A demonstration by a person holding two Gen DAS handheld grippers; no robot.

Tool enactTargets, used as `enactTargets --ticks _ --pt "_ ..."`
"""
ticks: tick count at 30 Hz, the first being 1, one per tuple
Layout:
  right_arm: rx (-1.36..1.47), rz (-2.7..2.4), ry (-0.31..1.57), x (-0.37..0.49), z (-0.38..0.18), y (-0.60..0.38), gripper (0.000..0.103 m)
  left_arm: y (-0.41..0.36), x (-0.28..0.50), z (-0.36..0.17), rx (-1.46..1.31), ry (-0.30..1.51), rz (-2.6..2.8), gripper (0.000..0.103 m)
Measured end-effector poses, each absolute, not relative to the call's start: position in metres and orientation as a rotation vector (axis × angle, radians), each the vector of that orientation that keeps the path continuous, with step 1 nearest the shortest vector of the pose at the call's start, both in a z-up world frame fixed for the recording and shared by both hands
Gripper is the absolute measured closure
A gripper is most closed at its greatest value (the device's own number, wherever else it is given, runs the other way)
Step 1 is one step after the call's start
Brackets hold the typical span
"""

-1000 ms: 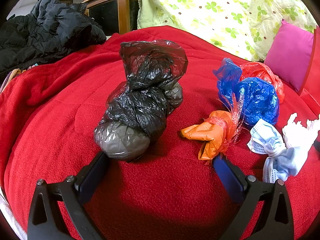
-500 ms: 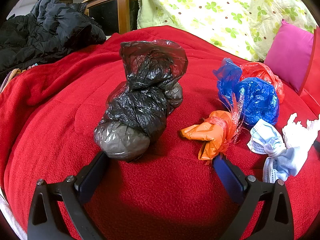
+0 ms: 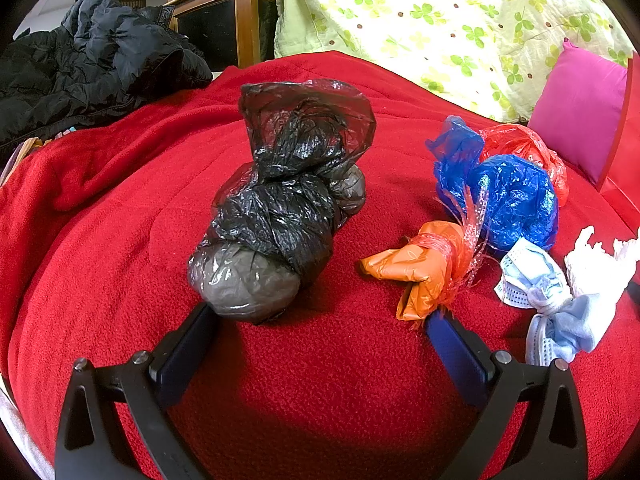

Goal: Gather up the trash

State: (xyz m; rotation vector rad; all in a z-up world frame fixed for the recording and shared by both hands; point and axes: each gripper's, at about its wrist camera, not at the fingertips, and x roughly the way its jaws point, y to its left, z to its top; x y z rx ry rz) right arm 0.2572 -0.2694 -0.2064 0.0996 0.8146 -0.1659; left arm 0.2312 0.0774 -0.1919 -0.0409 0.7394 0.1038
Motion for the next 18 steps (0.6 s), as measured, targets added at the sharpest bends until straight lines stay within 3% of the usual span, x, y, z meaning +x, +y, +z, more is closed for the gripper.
enactTargets --ticks 18 --pt "0.114 -0.183 0.831 0.2552 -0.2049 -0.2668 0.0 0.0752 0.2314 -0.194 -0.042 0.74 0.102 0.0"
